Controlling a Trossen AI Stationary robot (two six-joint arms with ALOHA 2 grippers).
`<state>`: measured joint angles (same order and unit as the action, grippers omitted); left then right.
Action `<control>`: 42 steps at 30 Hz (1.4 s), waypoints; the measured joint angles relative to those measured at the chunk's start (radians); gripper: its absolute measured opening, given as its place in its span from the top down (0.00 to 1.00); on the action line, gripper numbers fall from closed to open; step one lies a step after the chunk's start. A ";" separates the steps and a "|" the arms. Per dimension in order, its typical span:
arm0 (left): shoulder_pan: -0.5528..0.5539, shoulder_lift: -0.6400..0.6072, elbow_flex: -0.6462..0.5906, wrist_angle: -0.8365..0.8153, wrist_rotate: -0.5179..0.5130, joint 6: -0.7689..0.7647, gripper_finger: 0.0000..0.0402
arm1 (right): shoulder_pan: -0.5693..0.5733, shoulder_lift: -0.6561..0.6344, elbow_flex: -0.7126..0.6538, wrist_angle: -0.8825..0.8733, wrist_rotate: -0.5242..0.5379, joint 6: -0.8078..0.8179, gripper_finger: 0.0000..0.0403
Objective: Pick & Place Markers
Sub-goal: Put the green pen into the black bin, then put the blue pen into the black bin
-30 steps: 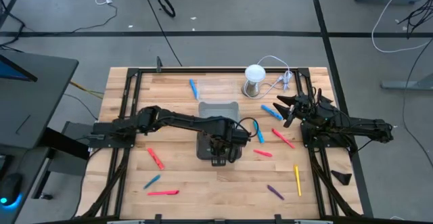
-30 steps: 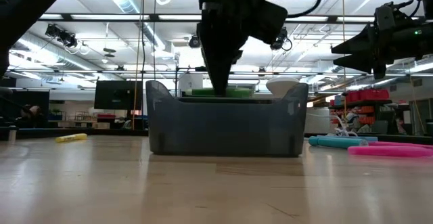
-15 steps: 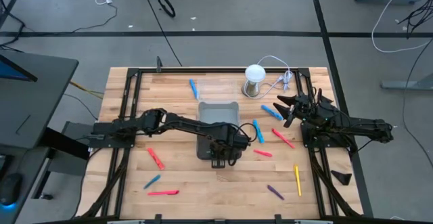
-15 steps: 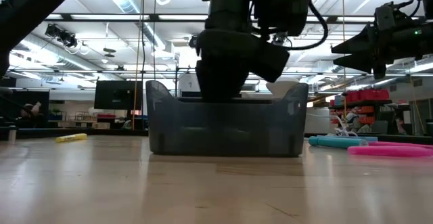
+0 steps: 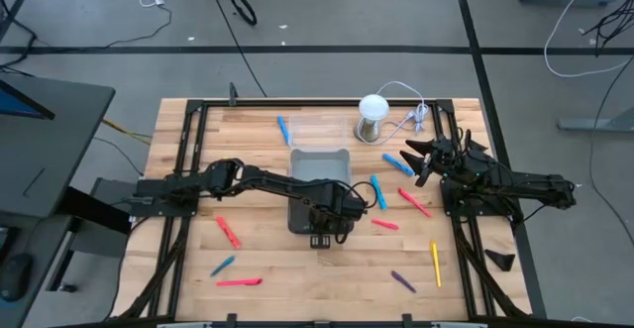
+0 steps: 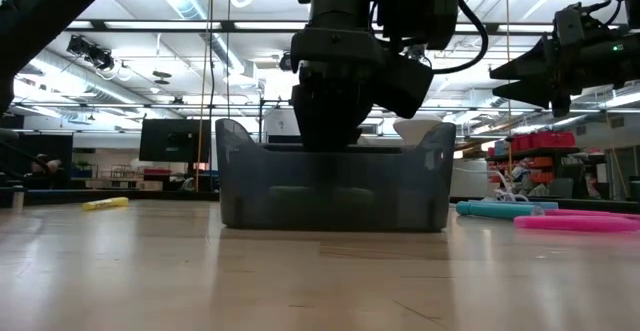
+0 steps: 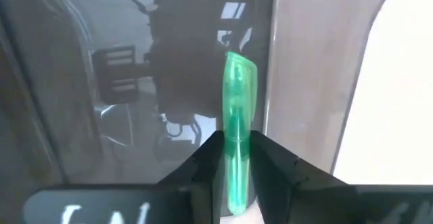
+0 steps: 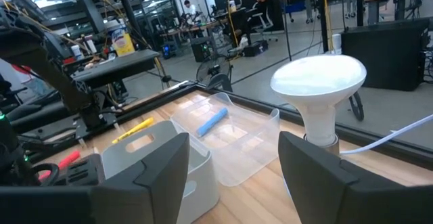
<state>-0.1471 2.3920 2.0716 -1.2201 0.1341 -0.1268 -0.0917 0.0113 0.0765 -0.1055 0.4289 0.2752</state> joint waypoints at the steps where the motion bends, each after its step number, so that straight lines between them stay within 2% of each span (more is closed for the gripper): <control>1: 0.001 0.000 0.000 0.002 0.000 0.000 0.78 | 0.000 0.000 0.000 0.000 0.000 0.000 0.43; 10: 0.017 0.000 0.000 0.002 0.008 -0.019 0.60 | 0.000 0.000 0.000 0.000 0.000 0.000 0.43; 15: 0.021 0.000 0.000 0.002 0.020 -0.018 0.55 | 0.000 0.000 0.000 0.000 0.000 0.000 0.43; 27: 0.022 -0.089 0.001 -0.005 0.019 -0.009 0.55 | 0.000 0.000 0.000 0.000 0.000 0.000 0.43; 34: 0.039 -0.155 0.001 -0.024 0.021 -0.074 0.55 | 0.000 0.000 0.000 0.000 0.000 0.000 0.43; 42: 0.066 -0.165 0.025 -0.121 0.028 -0.197 0.55 | 0.000 0.000 0.000 0.000 0.000 0.000 0.43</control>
<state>-0.0806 2.2269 2.0968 -1.3407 0.1620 -0.3238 -0.0918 0.0114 0.0765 -0.1055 0.4286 0.2753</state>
